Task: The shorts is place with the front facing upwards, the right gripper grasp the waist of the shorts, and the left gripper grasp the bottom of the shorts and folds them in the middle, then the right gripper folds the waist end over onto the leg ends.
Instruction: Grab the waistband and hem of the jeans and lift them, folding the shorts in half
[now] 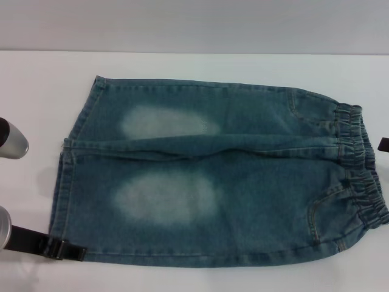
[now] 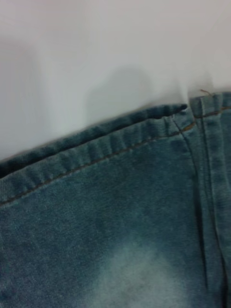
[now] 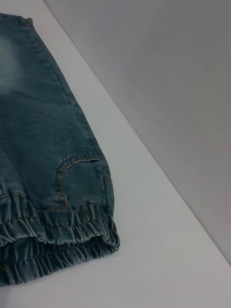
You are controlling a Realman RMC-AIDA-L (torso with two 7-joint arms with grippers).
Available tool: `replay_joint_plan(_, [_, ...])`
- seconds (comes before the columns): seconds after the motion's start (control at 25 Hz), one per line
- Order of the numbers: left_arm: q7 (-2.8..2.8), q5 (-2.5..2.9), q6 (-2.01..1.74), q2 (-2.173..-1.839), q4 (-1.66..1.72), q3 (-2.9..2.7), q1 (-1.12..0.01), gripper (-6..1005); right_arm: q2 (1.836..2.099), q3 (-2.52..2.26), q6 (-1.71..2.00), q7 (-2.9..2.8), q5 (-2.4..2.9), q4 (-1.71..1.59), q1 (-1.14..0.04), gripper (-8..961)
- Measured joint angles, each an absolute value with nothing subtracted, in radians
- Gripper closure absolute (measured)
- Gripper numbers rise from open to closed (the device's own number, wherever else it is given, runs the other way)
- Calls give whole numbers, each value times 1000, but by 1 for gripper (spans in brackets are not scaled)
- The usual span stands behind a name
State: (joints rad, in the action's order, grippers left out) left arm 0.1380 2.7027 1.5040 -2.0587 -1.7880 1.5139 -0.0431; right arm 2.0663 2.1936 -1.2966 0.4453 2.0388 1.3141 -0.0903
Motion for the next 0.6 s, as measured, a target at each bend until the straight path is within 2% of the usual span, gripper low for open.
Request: replay_joint_plan(0.6, [132,2706,1482,-2060,-1763,1512,-48,148,2066,2194,-1300,445,2036,1314,-94,152])
